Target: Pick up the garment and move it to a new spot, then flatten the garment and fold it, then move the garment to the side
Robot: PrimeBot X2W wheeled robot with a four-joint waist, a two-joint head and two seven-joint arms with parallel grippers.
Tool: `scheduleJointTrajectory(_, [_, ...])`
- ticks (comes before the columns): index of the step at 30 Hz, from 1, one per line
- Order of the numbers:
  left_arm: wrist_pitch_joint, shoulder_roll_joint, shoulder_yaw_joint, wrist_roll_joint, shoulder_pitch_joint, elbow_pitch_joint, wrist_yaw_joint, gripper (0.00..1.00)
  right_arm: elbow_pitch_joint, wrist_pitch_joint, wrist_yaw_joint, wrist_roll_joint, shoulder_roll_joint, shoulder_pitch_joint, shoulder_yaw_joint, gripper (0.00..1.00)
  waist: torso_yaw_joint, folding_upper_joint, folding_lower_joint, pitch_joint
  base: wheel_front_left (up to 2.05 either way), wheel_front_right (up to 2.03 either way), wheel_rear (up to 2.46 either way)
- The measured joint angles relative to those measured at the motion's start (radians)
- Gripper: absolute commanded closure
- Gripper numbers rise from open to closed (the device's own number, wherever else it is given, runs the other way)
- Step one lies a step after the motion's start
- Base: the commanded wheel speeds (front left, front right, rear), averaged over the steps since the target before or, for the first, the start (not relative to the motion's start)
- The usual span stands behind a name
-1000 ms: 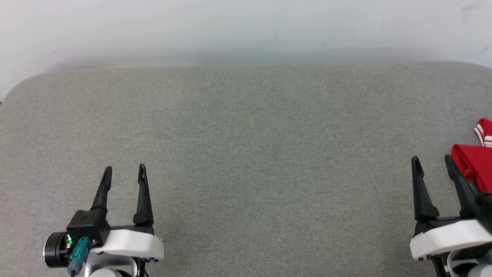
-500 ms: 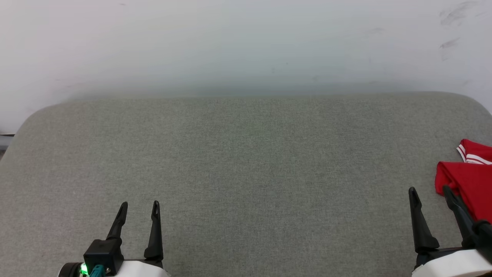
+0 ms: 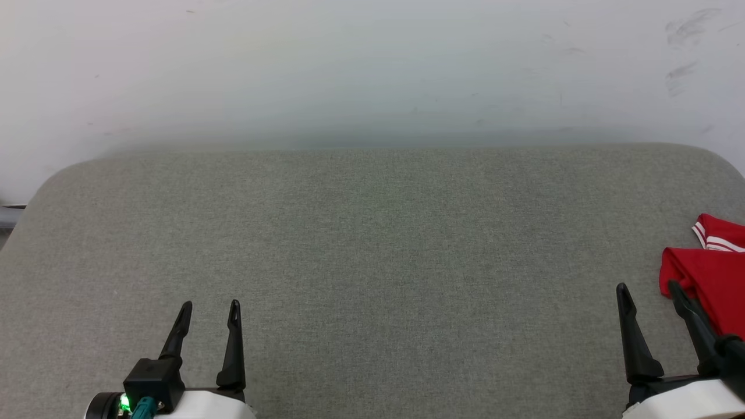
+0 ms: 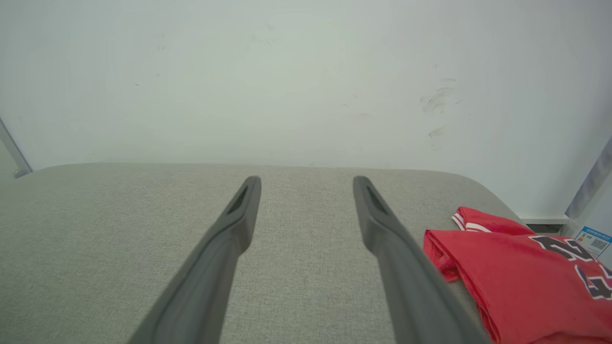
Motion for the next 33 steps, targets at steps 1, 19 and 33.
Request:
scheduleJointTrajectory(1, [0.0, 0.0, 0.001, 0.0, -0.002, 0.0, 0.0, 0.0, 0.0, -0.002, 0.0, 0.002, 0.0, 0.0, 0.0, 0.0, 0.0, 0.0, 0.0, 0.0, 0.0, 0.0, 0.0])
scheduleJointTrajectory(19, [0.035, -0.02, 0.015, -0.087, 0.02, 0.073, -0.02, 1.0, 0.091, -0.007, 0.0, 0.11, 0.0, 0.001, 0.009, 1.0, 0.001, 0.0, 0.0002, 0.005, 0.0, 0.0, 0.0])
scheduleJointTrajectory(33, [0.099, -0.032, 0.046, -0.336, -0.011, 0.089, -0.044, 1.0, 0.168, -0.003, 0.0, 0.384, -0.007, -0.041, 0.023, 1.0, 0.001, 0.0, 0.0002, 0.006, 0.0, 0.0, 0.0])
